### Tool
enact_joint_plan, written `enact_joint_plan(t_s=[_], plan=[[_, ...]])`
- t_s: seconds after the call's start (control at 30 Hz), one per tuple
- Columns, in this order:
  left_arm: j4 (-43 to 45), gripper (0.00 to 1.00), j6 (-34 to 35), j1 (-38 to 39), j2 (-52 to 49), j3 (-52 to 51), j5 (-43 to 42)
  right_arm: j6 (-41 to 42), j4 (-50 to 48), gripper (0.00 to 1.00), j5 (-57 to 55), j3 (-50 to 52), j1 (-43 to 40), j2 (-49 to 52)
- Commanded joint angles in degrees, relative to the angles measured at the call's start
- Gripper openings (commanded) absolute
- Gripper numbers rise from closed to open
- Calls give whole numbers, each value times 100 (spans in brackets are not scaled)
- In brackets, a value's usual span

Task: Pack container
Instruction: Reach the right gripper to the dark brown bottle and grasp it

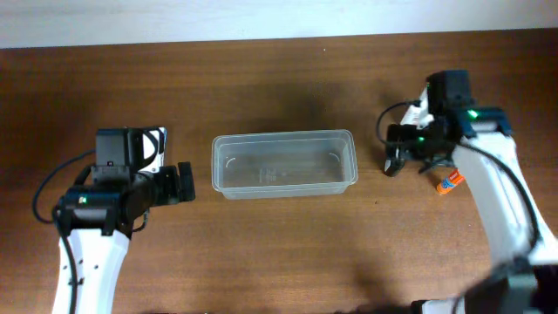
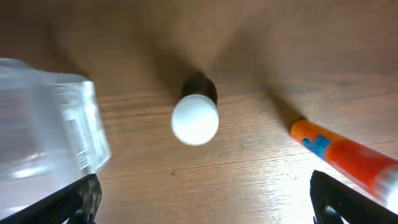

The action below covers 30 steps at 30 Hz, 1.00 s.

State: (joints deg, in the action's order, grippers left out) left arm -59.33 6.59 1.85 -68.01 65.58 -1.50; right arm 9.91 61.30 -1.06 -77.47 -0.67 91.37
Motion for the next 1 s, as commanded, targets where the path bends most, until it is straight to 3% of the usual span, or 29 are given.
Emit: enact_joint_plan(t_s=[0.0,0.1,0.2,0.47,0.63,0.7,0.97], plan=[[-11,99,-107,-26,-205,90,35,157,-35,99,-68,-59,-11,592],[-7,99,-107,-26,-256,90,35,155,-282,100,-68,-59,-11,1029],[15,99,-107,-26,-256,90,35,153,-544,91,-37,-59,-9,1357],[13,99,-107,-26,-254,90,33,153,-691,29,365,-59,-9,1445],[15,99,-107,-26,-254,90,35,153,-667,24,380,-61,-4,1434],[15,99,-107,-26,-254,90,35,155,-579,17,393,-103,-4,1349],[13,99,-109,-26,-254,90,37,57,557,16,382,-1436,367,518]])
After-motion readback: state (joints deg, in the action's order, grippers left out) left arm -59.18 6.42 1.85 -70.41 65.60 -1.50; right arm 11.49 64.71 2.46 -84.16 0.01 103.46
